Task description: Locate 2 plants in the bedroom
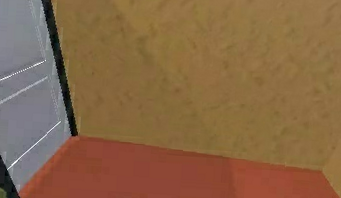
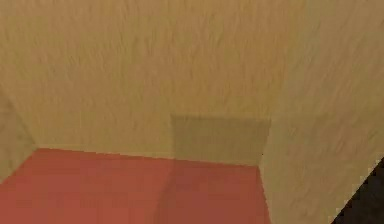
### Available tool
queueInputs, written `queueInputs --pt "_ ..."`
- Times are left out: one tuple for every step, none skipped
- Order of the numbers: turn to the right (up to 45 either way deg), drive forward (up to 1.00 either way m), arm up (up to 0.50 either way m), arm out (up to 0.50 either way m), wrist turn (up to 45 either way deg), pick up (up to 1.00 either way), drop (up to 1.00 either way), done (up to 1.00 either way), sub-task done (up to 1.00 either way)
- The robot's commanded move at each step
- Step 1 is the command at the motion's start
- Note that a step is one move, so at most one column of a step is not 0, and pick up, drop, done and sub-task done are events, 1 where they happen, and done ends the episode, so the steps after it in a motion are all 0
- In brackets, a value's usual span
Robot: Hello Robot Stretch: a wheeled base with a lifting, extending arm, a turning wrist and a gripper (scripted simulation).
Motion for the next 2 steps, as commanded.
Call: queueInputs --pt "0.0 0.45 0.0 0.0 0.0 0.0 0.0 0.0 0.0" --pt "-45.0 0.0 0.0 0.0 0.0 0.0 0.0 0.0 0.0"
